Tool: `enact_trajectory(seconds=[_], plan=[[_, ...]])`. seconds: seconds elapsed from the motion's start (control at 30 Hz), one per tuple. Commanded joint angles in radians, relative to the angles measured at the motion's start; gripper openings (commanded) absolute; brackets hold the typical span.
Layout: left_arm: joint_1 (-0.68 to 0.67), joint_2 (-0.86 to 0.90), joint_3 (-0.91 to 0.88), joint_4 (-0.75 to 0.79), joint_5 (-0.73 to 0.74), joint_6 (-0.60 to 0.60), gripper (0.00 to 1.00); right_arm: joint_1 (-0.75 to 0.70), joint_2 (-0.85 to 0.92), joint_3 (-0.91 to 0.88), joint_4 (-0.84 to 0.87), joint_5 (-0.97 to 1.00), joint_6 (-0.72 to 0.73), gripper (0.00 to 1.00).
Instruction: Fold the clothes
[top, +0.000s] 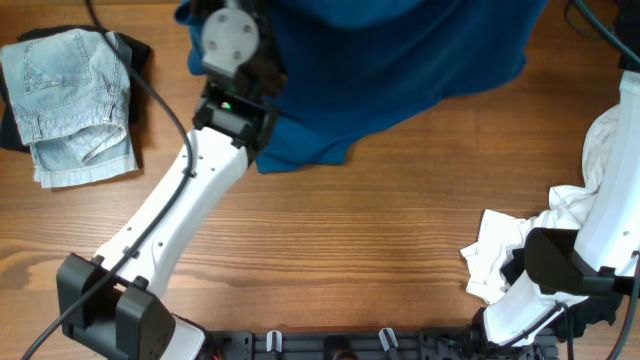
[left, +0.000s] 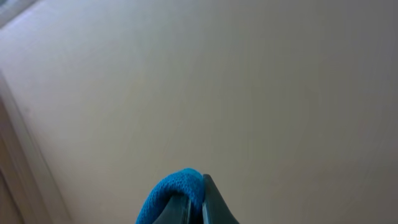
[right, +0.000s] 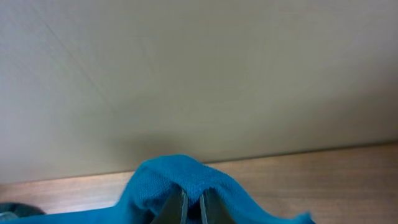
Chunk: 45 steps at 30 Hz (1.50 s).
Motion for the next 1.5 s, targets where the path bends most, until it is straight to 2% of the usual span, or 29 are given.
enact_trajectory(seconds=[0.0,0.13,0.27,0.4,0.53,0.63,0.73,0.93,1.0,1.07,1.27,1.37,1.47], plan=[[-0.096,-0.045,0.019,-0.076,-0.1,0.013,0.04,0.002,-0.014,0.014,-0.026,0.014,-0.02,0.04],[-0.17,-0.072,0.019,-0.219,-0.1,-0.044,0.04,0.002,-0.012,0.014,-0.072,0.014,-0.021,0.04],[-0.22,-0.105,0.019,-0.492,-0.089,-0.214,0.04,0.002,-0.003,0.012,-0.112,0.014,-0.02,0.04],[-0.296,-0.13,0.019,-0.724,-0.09,-0.302,0.04,0.002,0.0,0.012,-0.139,0.014,-0.018,0.04],[-0.339,-0.163,0.019,-0.9,-0.09,-0.563,0.04,0.002,0.007,0.012,-0.24,0.013,0.005,0.04],[-0.288,-0.177,0.019,-0.973,-0.089,-0.756,0.04,0.002,0.021,0.012,-0.346,-0.006,0.006,0.04],[-0.172,-0.176,0.019,-0.94,-0.051,-0.81,0.04,0.006,0.047,0.012,-0.338,0.003,-0.047,0.04],[0.153,-0.168,0.019,-0.738,0.297,-0.771,0.04,0.006,0.088,0.012,-0.134,0.019,-0.045,0.04],[0.241,-0.167,0.019,-0.665,0.332,-0.768,0.04,0.006,0.098,0.012,-0.053,0.049,-0.043,0.05],[0.28,-0.172,0.026,-0.602,0.331,-0.714,0.04,0.006,0.1,0.012,0.04,0.092,-0.043,0.04],[0.278,-0.172,0.131,-0.442,0.31,-0.533,0.04,0.006,0.099,0.013,0.258,0.104,-0.042,0.04],[0.28,-0.172,0.198,-0.338,0.281,-0.462,0.04,0.006,0.098,0.013,0.366,0.104,-0.038,0.04],[0.297,-0.172,0.257,-0.298,0.281,-0.417,0.04,0.006,0.098,0.013,0.463,0.111,-0.039,0.04]])
